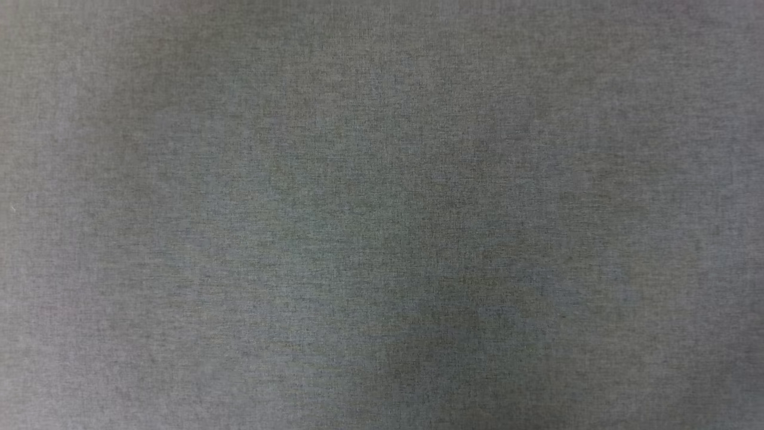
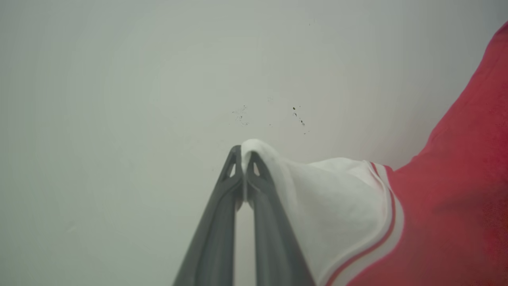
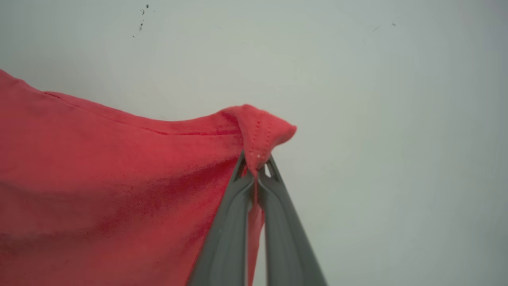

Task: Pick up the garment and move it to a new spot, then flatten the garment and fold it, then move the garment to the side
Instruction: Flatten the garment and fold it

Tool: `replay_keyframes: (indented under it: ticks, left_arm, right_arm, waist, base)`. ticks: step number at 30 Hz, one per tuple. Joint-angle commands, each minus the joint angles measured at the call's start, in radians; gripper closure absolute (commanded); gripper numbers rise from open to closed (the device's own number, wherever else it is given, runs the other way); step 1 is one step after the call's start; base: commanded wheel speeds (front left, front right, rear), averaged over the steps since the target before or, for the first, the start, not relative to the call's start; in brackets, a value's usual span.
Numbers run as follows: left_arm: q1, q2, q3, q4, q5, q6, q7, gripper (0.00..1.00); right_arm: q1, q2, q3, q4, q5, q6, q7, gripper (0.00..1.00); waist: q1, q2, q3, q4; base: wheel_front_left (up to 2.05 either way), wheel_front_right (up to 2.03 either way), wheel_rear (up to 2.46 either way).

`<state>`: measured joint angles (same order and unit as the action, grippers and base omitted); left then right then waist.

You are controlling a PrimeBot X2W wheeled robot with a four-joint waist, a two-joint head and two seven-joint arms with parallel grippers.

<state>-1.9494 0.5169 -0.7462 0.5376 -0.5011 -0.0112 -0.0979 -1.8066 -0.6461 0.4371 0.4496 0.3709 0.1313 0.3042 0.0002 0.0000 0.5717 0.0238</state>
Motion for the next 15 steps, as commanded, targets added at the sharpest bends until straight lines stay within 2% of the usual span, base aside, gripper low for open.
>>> replay_keyframes:
  ticks: [1,7,15]
  left_arm:
    - [-0.022,-0.002,0.001,0.013,0.005,-0.007,-0.009,1.0]
    - [-0.017,-0.018,-0.014,0.102,0.0,-0.035,-0.041,1.0]
    - [0.082,-0.048,-0.05,0.201,-0.02,-0.064,-0.095,1.0]
  right_arm:
    - [-0.026,0.005,0.006,0.015,-0.006,-0.001,-0.012,1.0]
    - [-0.055,0.024,0.068,0.128,0.014,-0.001,-0.062,1.0]
    - [0.06,0.04,0.179,0.218,0.078,-0.001,-0.148,1.0]
  waist:
    - [-0.0002,0.0,0.011,0.002]
    - [-0.0002,0.0,0.036,0.01]
    - [-0.0002,0.0,0.045,0.02]
  base:
    - [0.0,0.0,0.0]
    - [0.0,0.0,0.0]
    - [0.0,0.0,0.0]
